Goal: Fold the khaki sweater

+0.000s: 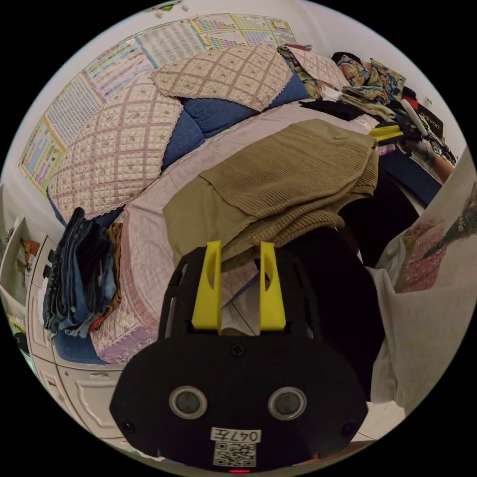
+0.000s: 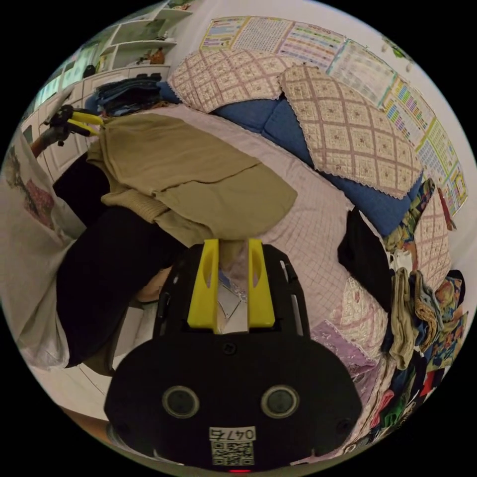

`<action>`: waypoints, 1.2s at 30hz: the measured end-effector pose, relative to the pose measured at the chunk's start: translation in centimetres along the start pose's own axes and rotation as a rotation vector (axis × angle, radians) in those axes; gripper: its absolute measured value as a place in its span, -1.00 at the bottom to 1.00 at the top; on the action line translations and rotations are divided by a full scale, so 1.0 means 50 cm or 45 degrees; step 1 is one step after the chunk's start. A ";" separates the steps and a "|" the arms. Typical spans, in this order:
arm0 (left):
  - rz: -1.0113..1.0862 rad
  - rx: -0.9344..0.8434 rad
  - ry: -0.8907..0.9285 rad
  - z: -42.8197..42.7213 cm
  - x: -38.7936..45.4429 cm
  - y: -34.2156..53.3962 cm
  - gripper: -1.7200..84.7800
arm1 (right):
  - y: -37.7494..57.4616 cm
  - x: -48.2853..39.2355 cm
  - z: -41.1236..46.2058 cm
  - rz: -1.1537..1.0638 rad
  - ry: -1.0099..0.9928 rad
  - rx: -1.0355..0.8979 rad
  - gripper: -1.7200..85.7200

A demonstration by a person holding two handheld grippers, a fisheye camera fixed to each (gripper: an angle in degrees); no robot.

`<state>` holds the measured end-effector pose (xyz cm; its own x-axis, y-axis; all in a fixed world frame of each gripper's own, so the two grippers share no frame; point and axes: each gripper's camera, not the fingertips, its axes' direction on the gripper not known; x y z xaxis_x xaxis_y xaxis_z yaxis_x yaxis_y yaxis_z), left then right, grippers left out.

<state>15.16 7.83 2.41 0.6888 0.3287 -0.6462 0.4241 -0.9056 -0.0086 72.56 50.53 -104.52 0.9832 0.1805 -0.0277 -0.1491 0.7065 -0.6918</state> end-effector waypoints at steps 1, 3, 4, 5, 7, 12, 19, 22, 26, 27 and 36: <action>0.004 -0.002 -0.002 0.002 0.000 -0.007 -0.70 | -0.014 -0.002 -0.009 -0.009 -0.008 0.049 -0.86; 0.032 0.002 -0.015 0.007 0.008 -0.040 -0.70 | -0.040 -0.006 -0.013 -0.050 0.015 0.073 -0.87; 0.041 0.005 -0.016 0.009 0.011 -0.048 -0.70 | -0.057 -0.008 -0.008 -0.086 0.044 0.059 -0.88; 0.058 0.013 -0.015 0.012 0.017 -0.064 -0.70 | -0.072 -0.006 -0.001 -0.112 0.064 0.051 -0.90; 0.080 0.032 -0.010 0.017 0.026 -0.083 -0.71 | -0.092 0.002 0.008 -0.149 0.051 0.053 -0.93; 0.179 0.069 -0.008 0.017 0.069 -0.126 -0.69 | -0.148 0.050 0.006 -0.107 0.077 0.091 -0.96; 0.346 0.059 -0.106 0.075 0.151 -0.187 -0.69 | -0.224 0.125 0.011 -0.058 0.104 0.162 -0.96; 0.389 0.053 -0.096 0.129 0.171 -0.222 -0.69 | -0.242 0.152 0.029 -0.055 0.122 0.158 -0.97; 0.461 0.029 -0.077 0.200 0.205 -0.257 -0.69 | -0.254 0.214 0.051 0.019 0.094 0.180 -0.97; 0.482 0.020 -0.072 0.218 0.217 -0.264 -0.69 | -0.256 0.223 0.054 0.028 0.089 0.183 -0.97; 0.567 0.025 0.115 0.355 0.252 -0.327 -0.72 | -0.276 0.303 0.132 0.005 0.095 0.180 -0.97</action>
<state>6.47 21.99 -19.16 0.8504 -0.0725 -0.5211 0.0642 -0.9687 0.2397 88.82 48.06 -90.63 0.9869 0.1359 -0.0873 -0.1612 0.7961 -0.5833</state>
